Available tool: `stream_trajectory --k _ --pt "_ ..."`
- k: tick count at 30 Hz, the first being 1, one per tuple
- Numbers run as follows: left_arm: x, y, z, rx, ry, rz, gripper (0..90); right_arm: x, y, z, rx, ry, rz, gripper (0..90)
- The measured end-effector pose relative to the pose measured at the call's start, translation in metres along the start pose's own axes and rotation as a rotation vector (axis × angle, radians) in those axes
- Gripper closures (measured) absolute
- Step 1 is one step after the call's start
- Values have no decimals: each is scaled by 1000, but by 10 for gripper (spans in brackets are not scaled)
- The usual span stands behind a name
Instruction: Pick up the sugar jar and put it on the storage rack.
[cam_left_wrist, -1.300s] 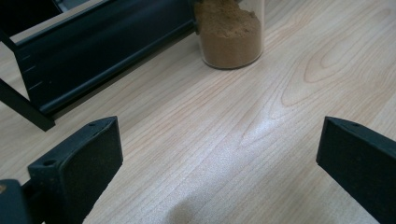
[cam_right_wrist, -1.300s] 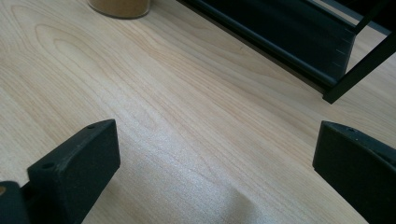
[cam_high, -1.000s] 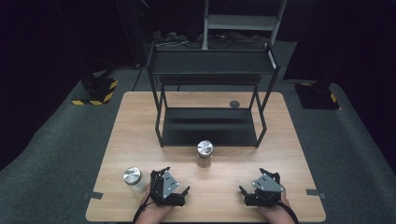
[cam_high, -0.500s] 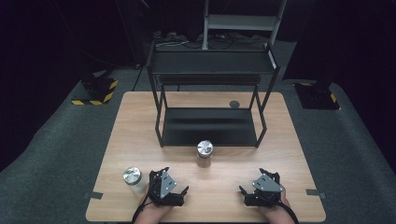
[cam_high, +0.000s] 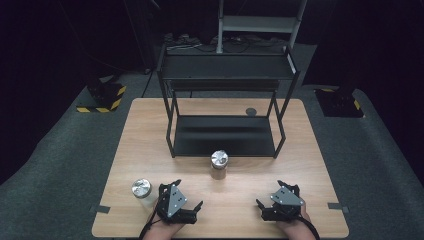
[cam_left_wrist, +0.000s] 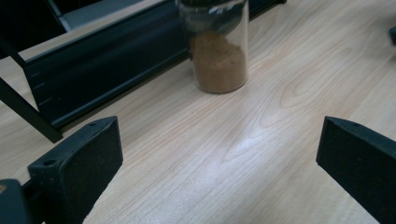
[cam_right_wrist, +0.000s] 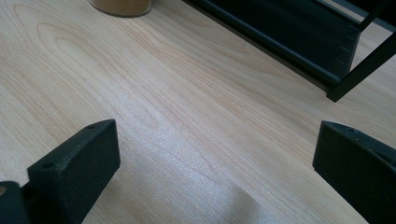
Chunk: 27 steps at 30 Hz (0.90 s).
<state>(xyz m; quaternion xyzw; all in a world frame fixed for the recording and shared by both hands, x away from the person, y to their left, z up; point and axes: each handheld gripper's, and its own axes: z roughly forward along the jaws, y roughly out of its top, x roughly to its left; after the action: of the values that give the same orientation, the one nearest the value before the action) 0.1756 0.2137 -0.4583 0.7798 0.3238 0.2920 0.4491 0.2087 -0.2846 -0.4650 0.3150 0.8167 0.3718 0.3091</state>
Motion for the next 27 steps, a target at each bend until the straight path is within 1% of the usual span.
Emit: stream_trajectory --k 9,13,15,19,22,27 --pt "-1 3 -16 -58 1 -6 6 1 0 0 0 -3 -9 0" --pt "0 4 -20 -71 -1 -9 5 1 0 0 0 -2 -7 0" --pt "1 4 -23 -82 4 -7 5 1 0 0 0 -2 -7 0" --pt "4 2 -31 -108 14 -30 5 1 0 0 -1 -1 -6 0" --pt "6 1 -37 -119 28 -25 4 0 0 0 0 0 -5 0" --pt "10 -1 -45 -136 51 -30 4 0 0 0 -2 2 -3 0"
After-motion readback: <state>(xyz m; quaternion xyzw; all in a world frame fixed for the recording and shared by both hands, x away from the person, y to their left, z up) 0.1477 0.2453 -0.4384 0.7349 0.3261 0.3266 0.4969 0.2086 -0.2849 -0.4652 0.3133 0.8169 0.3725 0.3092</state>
